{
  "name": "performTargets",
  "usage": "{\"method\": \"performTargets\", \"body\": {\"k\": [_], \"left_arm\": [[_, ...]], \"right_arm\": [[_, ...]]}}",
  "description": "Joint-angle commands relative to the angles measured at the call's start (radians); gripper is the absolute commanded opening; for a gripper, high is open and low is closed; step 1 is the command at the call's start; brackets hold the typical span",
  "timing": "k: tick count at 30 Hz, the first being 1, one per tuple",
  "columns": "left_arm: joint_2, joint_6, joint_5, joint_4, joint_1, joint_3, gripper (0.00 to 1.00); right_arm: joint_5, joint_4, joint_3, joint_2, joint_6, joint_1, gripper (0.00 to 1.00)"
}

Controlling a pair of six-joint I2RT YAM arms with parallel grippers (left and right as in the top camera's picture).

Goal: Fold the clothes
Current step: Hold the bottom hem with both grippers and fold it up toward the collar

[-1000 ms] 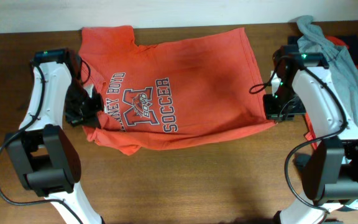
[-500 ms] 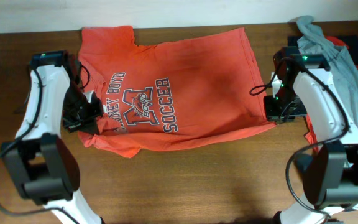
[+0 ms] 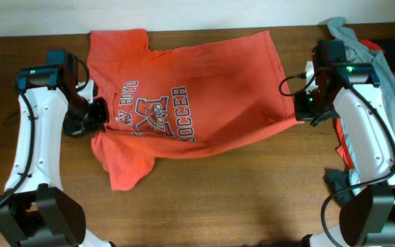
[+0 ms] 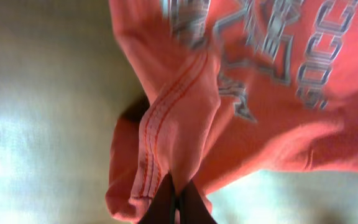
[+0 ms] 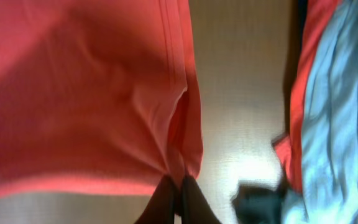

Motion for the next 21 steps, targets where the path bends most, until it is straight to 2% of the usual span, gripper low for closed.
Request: {"method": "performTargets", "body": {"k": [1,6,21], "left_arm": [[-0.003,-0.014,-0.011,0.123,0.002,0.001,0.00],[0.006,-0.014,-0.014,0.247,0.002,0.001,0.00],[0.143,-0.013,-0.063,0.286,0.002,0.001,0.01]], "right_arm": [[-0.025,0.079,0.000,-0.007,0.002,-0.006,0.04],[-0.035,0.155,0.000,0.019,0.002,-0.006,0.04],[-0.031,0.328,0.000,0.192,0.001,-0.006,0.04]]}}
